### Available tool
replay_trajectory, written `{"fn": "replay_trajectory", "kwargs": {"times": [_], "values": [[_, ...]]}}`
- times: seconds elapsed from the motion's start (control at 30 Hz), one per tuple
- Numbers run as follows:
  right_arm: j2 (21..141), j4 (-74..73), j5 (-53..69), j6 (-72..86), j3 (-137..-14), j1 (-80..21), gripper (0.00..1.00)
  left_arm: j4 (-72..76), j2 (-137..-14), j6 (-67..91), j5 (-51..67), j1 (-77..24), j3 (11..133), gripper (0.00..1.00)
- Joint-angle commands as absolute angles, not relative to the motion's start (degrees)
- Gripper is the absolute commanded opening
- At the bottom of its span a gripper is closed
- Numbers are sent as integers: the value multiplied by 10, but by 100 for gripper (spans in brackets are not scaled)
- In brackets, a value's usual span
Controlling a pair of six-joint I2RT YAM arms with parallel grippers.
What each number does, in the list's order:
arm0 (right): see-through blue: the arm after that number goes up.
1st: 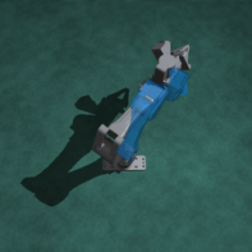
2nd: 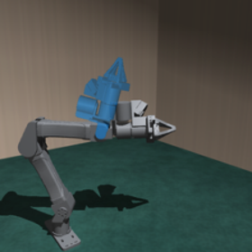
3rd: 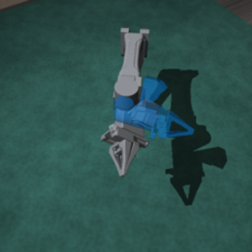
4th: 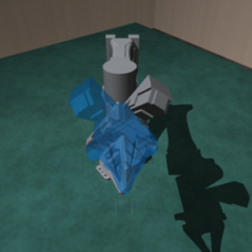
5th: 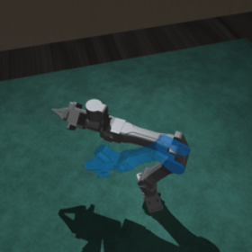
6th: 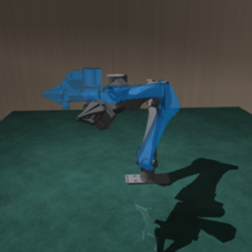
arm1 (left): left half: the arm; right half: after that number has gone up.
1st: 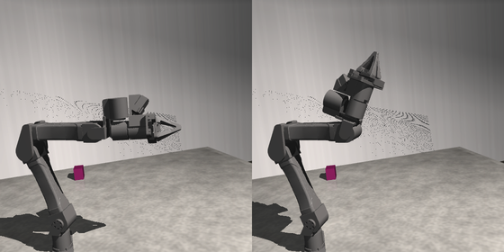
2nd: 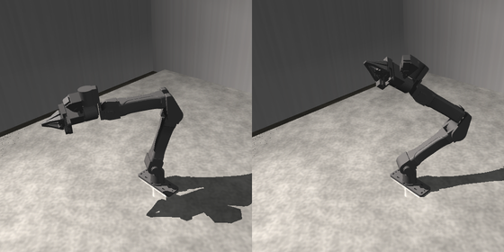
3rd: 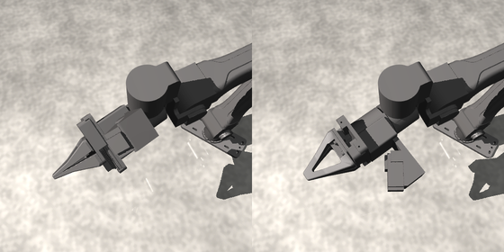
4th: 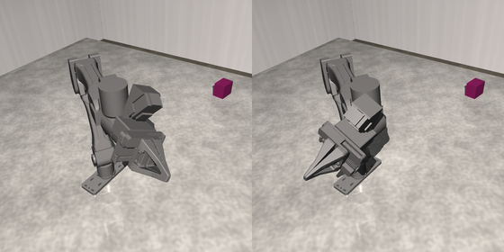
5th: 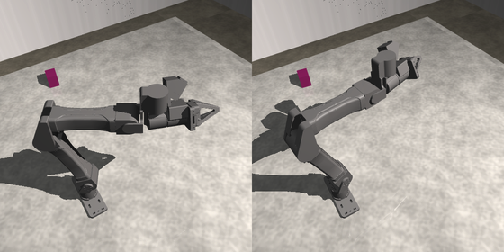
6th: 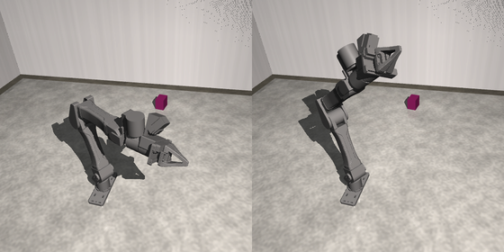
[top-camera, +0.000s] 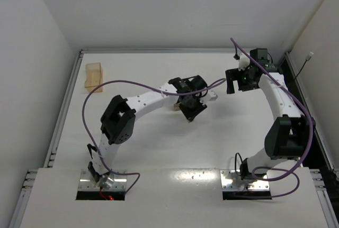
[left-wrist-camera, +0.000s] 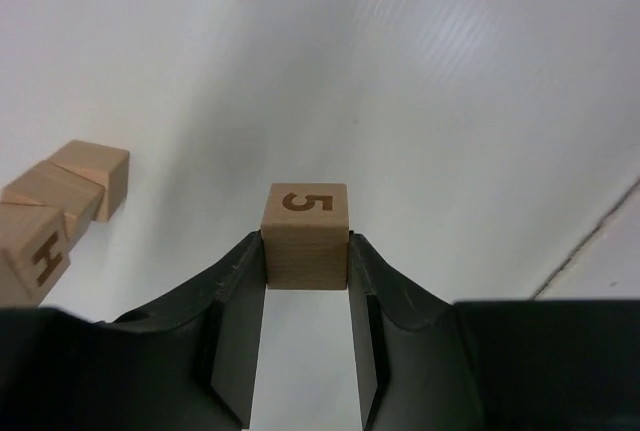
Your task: Build the wood block tower
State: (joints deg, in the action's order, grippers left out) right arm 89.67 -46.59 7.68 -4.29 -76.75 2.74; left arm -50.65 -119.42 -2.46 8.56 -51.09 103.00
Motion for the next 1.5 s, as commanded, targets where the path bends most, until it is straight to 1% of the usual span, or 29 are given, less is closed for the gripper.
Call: {"fn": "replay_trajectory", "kwargs": {"times": [0.0,0.23,0.27,0.43,0.6,0.9,1.03,1.47], "values": [[887,-458,96,-43,-791,23,92,-555,-1130,19,56,-538,1078,0],[875,-463,112,-43,-796,23,92,-611,-1120,25,-46,-538,1158,0],[875,-463,112,-43,-796,23,92,-616,-1126,25,-54,-531,1182,0],[875,-463,112,-43,-796,23,92,-616,-1132,43,-109,-476,1219,0],[875,-463,112,-43,-796,23,92,-611,-1152,48,-133,-441,1224,0],[881,-463,112,-43,-802,23,92,-611,-1186,54,-111,-418,1235,0],[881,-463,112,-43,-802,23,92,-611,-1196,48,-83,-418,1235,0],[891,-468,106,-43,-802,23,92,-616,-1214,43,-54,-418,1235,0]]}}
